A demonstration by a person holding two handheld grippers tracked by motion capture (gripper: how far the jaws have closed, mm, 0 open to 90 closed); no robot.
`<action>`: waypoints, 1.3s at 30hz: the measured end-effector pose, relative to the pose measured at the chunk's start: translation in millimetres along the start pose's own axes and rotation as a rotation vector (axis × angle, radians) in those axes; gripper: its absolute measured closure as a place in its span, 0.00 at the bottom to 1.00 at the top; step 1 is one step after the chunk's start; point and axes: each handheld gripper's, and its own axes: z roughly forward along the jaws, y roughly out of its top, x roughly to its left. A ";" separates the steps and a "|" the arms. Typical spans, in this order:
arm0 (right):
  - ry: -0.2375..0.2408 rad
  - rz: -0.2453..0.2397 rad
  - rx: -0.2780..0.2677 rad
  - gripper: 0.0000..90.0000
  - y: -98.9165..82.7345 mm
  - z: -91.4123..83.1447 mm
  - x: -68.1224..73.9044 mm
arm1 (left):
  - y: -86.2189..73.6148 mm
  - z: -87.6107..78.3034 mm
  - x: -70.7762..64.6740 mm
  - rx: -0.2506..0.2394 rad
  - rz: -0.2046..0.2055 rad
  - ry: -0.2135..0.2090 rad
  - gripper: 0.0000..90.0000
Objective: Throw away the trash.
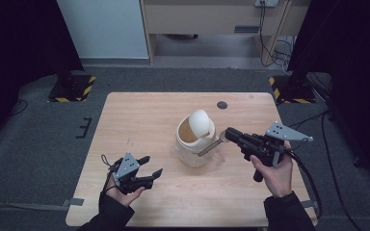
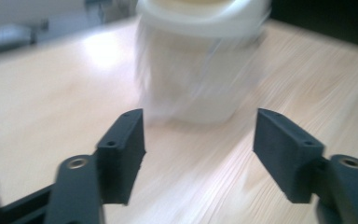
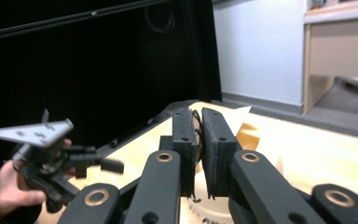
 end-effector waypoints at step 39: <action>-0.157 -0.223 0.021 0.94 42.1 85.0 42.7 | -47.5 45.0 36.8 0.326 -0.024 0.048 0.12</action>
